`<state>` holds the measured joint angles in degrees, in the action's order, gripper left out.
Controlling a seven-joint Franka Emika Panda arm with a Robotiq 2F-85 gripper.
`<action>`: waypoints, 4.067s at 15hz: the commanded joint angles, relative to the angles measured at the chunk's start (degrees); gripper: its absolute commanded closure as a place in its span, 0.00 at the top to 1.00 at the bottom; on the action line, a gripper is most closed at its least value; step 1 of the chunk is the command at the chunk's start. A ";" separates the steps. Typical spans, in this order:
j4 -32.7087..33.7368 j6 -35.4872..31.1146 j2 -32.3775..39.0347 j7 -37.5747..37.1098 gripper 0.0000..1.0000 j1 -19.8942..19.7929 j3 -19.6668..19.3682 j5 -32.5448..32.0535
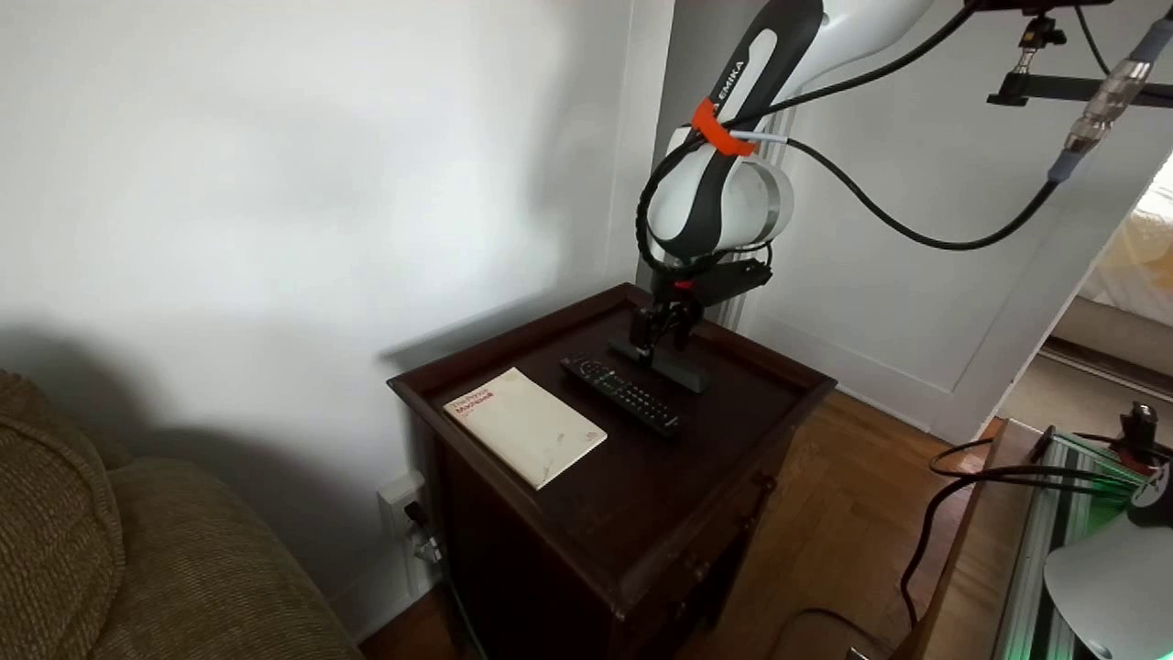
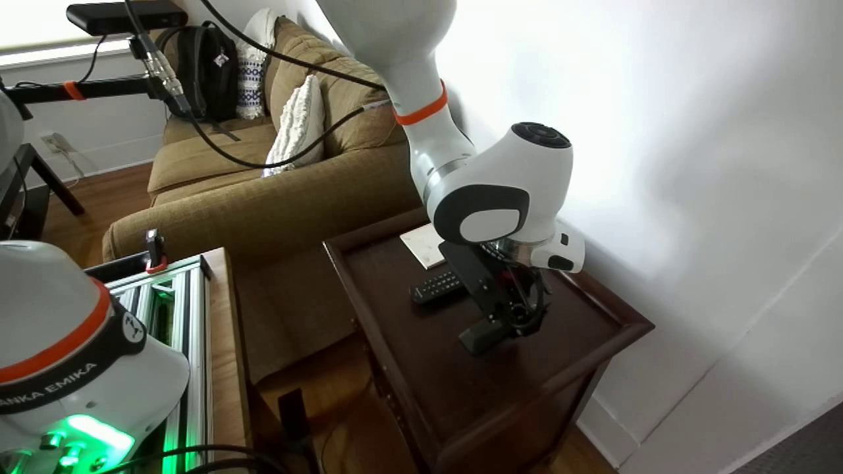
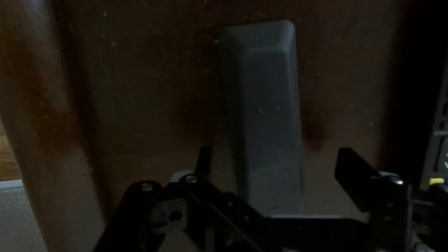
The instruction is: Pick up the remote from the white book and put it on the brown counter, pick up the far right remote and put it on the remote to the left
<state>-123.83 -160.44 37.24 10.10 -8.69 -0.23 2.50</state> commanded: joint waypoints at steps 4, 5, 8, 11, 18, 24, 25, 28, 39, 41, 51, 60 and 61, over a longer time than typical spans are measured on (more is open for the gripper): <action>3.24 -0.38 3.44 -0.20 0.34 0.61 -0.75 -2.69; 3.05 -0.27 3.08 -0.27 0.27 0.70 -0.81 -2.91; 1.80 0.56 0.96 -0.35 0.26 0.74 -0.44 -2.88; -0.50 0.83 -2.61 -0.25 0.26 0.98 0.26 -2.62; -5.96 3.17 -10.32 -0.03 0.26 1.74 4.82 0.56; -7.52 4.25 -10.34 -2.53 0.26 2.99 7.95 5.10; -7.64 3.70 -9.81 -3.16 0.26 3.48 7.69 5.29; -7.91 3.34 -9.06 -5.26 0.26 4.67 6.65 5.36; -7.25 2.57 -6.93 -4.94 0.26 5.47 5.59 3.22; -7.04 2.50 -6.64 -4.57 0.26 5.41 5.67 2.98; -5.58 1.15 -5.05 -3.73 0.26 4.90 5.87 2.63; -4.85 0.41 -3.84 -4.02 0.70 4.49 6.41 3.30; -4.76 0.58 -3.80 -4.01 0.77 4.48 6.45 3.34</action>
<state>-129.35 -158.73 32.14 5.66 -3.91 5.81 5.39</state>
